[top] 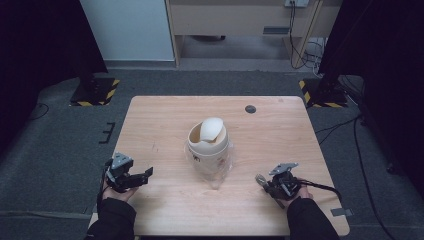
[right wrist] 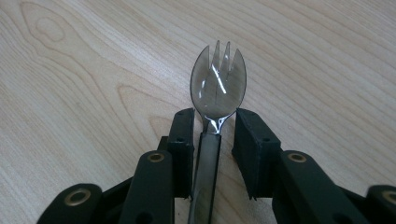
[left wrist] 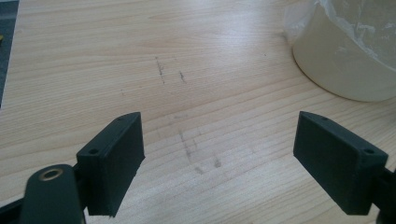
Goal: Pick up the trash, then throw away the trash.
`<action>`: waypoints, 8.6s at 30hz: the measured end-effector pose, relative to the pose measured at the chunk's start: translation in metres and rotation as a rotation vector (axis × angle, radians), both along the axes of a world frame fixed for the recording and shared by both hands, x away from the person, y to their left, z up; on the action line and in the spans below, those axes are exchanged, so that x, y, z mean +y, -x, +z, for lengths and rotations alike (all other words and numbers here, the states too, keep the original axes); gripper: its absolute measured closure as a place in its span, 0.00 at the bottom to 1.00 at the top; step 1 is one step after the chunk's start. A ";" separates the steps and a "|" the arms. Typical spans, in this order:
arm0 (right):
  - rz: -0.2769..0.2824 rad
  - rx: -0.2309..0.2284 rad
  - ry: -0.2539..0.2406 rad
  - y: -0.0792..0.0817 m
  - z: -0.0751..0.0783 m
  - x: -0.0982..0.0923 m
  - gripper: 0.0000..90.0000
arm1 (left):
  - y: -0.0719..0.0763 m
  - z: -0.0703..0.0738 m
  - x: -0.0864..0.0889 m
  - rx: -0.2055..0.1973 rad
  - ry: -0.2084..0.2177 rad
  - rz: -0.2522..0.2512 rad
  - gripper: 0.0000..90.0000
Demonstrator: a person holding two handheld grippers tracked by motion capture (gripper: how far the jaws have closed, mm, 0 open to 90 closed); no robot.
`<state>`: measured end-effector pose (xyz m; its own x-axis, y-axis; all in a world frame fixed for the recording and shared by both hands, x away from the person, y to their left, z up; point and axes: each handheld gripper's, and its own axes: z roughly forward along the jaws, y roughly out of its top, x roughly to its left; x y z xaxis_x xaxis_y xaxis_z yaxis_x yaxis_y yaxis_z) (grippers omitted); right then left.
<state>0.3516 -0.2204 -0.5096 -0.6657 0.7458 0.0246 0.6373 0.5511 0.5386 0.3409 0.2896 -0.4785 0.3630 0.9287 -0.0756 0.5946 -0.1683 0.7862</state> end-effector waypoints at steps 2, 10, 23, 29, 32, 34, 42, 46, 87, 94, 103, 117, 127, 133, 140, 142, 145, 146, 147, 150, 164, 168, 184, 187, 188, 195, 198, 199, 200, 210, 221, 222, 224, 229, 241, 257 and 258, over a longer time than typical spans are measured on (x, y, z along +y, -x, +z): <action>-0.002 0.003 0.000 0.000 0.000 0.000 0.87 | 0.000 0.000 0.000 -0.002 0.000 -0.001 0.17; -0.006 -0.008 -0.012 -0.002 0.002 -0.001 0.89 | 0.000 0.000 0.000 -0.004 0.006 -0.001 0.17; -0.029 -0.190 -0.258 -0.003 0.028 -0.019 0.89 | 0.004 0.005 -0.008 -0.030 0.036 -0.030 0.17; -0.032 -0.284 -0.346 -0.002 0.042 -0.029 0.89 | 0.007 0.011 -0.014 -0.067 0.060 -0.048 0.17; -0.025 -0.339 -0.396 -0.002 0.051 -0.030 0.89 | 0.008 0.014 -0.017 -0.084 0.076 -0.057 0.17; -0.024 -0.368 -0.437 -0.002 0.057 -0.032 0.89 | 0.011 0.021 -0.020 -0.109 0.106 -0.070 0.17; -0.020 -0.437 -0.506 0.001 0.071 -0.036 0.89 | 0.014 0.031 -0.030 -0.149 0.150 -0.093 0.17; -0.017 -0.457 -0.535 0.002 0.076 -0.036 0.89 | 0.015 0.037 -0.034 -0.168 0.174 -0.100 0.17; 0.138 -0.606 -0.691 -0.005 0.133 0.009 0.89 | 0.003 0.132 -0.101 -0.417 0.319 -0.214 0.18; 0.154 -0.591 -0.693 -0.004 0.129 0.014 0.89 | 0.000 0.140 -0.127 -0.416 0.326 -0.255 0.20; 0.169 -0.588 -0.701 -0.002 0.128 0.018 0.89 | -0.002 0.142 -0.159 -0.414 0.341 -0.303 0.24; 0.181 -0.579 -0.700 0.000 0.125 0.022 0.89 | -0.007 0.139 -0.198 -0.377 0.370 -0.360 0.32; 0.183 -0.577 -0.699 0.000 0.124 0.023 0.89 | -0.010 0.136 -0.224 -0.342 0.422 -0.397 0.38; 0.185 -0.574 -0.699 0.000 0.124 0.023 0.89 | -0.010 0.135 -0.235 -0.323 0.427 -0.412 0.45; 0.188 -0.577 -0.701 0.000 0.124 0.023 0.89 | -0.011 0.132 -0.244 -0.296 0.430 -0.411 0.54; 0.188 -0.576 -0.703 0.000 0.124 0.024 0.89 | -0.011 0.131 -0.246 -0.286 0.434 -0.411 0.57; 0.188 -0.576 -0.703 0.000 0.124 0.024 0.89 | -0.012 0.129 -0.249 -0.271 0.440 -0.408 0.62; 0.188 -0.576 -0.704 0.000 0.124 0.024 0.89 | -0.012 0.129 -0.250 -0.265 0.448 -0.407 0.63; 0.188 -0.576 -0.704 0.000 0.124 0.024 0.89 | -0.012 0.128 -0.251 -0.254 0.453 -0.408 0.65; 0.187 -0.572 -0.702 0.001 0.124 0.024 0.89 | -0.013 0.128 -0.252 -0.244 0.468 -0.396 0.72; 0.193 -0.559 -0.725 0.000 0.124 0.025 0.89 | -0.013 0.128 -0.248 -0.238 0.487 -0.370 0.93; 0.181 -0.568 -0.727 0.000 0.125 0.022 0.86 | -0.010 0.129 -0.244 -0.265 0.473 -0.383 0.94; 0.008 -0.541 -0.597 -0.013 0.101 -0.022 0.78 | 0.003 0.149 -0.191 -0.364 0.435 -0.374 0.94; -0.022 -0.523 -0.576 -0.016 0.092 -0.029 0.75 | 0.004 0.154 -0.177 -0.378 0.436 -0.359 0.94; -0.029 -0.518 -0.568 -0.017 0.090 -0.031 0.74 | 0.005 0.155 -0.173 -0.381 0.438 -0.354 0.94; -0.085 -0.472 -0.521 -0.023 0.073 -0.038 0.65 | 0.005 0.164 -0.143 -0.407 0.444 -0.311 0.94; -0.104 -0.458 -0.500 -0.025 0.067 -0.039 0.61 | 0.005 0.166 -0.131 -0.419 0.444 -0.292 0.94; -0.107 -0.450 -0.498 -0.025 0.066 -0.039 0.62 | 0.004 0.167 -0.128 -0.423 0.441 -0.284 0.94; -0.108 -0.447 -0.497 -0.026 0.065 -0.039 0.61 | 0.004 0.167 -0.124 -0.423 0.435 -0.277 0.94; -0.098 -0.437 -0.455 -0.029 0.059 -0.037 0.59 | -0.012 0.164 -0.101 -0.431 0.376 -0.196 0.94; -0.131 -0.421 -0.438 -0.031 0.051 -0.043 0.54 | -0.039 0.150 -0.112 -0.448 0.293 -0.166 0.94; -0.132 -0.419 -0.436 -0.032 0.051 -0.043 0.54 | -0.041 0.149 -0.114 -0.449 0.290 -0.164 0.94; -0.133 -0.420 -0.424 -0.032 0.050 -0.042 0.53 | -0.045 0.145 -0.117 -0.453 0.279 -0.161 0.94; -0.129 -0.421 -0.418 -0.032 0.049 -0.042 0.52 | -0.056 0.135 -0.121 -0.445 0.265 -0.150 0.94; -0.128 -0.417 -0.414 -0.033 0.048 -0.041 0.52 | -0.072 0.103 -0.129 -0.362 0.253 -0.146 0.94; -0.131 -0.418 -0.415 -0.033 0.048 -0.041 0.50 | -0.070 0.087 -0.116 -0.277 0.258 -0.181 0.77; -0.132 -0.417 -0.415 -0.033 0.048 -0.042 0.50 | -0.068 0.088 -0.112 -0.278 0.258 -0.177 0.76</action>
<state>0.3846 -0.2621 -0.4616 -0.5842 0.8068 0.0885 0.3749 0.1715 0.9110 0.4087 0.1774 -0.3910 0.5550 0.8134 -0.1744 0.3329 -0.0250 0.9426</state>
